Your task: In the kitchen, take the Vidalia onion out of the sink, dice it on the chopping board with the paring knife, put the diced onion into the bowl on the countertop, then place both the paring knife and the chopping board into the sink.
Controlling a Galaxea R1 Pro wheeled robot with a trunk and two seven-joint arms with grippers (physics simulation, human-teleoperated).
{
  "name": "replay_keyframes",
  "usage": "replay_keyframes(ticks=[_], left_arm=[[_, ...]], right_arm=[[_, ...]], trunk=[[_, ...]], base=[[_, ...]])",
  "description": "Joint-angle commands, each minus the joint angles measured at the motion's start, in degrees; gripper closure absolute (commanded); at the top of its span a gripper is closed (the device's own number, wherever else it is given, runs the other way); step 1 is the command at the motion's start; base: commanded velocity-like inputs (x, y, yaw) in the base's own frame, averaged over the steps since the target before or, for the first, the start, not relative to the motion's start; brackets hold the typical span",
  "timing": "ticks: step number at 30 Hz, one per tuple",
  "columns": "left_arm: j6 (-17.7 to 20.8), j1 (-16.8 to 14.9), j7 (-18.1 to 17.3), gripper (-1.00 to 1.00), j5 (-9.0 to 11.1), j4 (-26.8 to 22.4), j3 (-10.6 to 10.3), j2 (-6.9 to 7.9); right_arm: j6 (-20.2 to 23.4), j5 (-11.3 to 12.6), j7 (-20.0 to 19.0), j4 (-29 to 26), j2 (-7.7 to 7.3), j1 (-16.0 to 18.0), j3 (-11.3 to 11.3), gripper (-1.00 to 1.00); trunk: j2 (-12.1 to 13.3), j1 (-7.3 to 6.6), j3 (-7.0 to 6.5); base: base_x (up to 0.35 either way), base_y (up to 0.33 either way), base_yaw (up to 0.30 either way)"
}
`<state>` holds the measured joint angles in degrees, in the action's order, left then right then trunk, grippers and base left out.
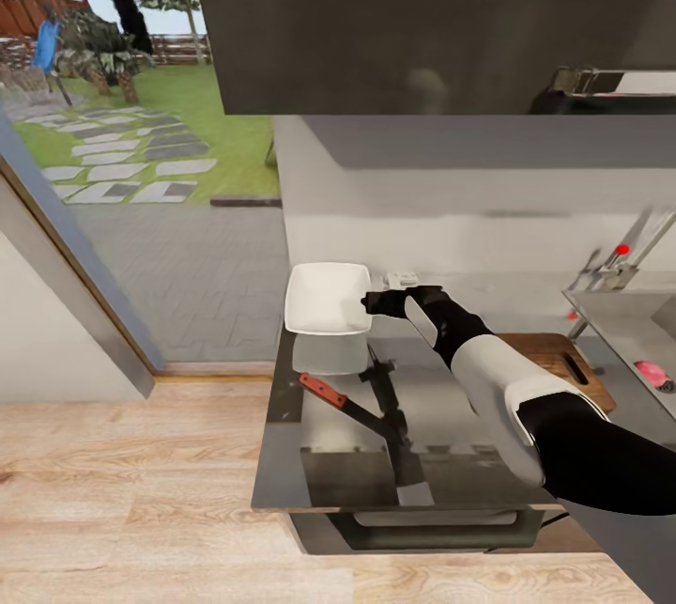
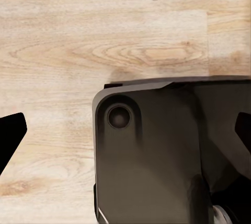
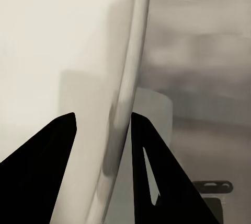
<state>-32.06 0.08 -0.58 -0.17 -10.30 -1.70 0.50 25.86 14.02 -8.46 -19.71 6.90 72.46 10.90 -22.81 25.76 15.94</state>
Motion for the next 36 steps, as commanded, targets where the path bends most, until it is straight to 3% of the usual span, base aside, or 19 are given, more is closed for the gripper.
replay_keyframes(ticks=[1, 36], left_arm=[[-0.1, 0.01, -0.03, -1.0, 0.0, -0.06, -0.14, 0.02], [-0.02, 0.01, -0.03, -1.0, 0.0, 0.02, -0.14, 0.02]], right_arm=[[0.24, 0.66, 0.13, -0.07, -0.04, 0.05, 0.36, 1.0], [0.33, 0.57, 0.18, -0.07, -0.04, 0.05, 0.42, 1.0]], trunk=[[-0.11, 0.03, 0.15], [-0.11, 0.03, 0.31]], base=[[0.0, 0.0, 0.0], [-0.01, 0.0, 0.0]])
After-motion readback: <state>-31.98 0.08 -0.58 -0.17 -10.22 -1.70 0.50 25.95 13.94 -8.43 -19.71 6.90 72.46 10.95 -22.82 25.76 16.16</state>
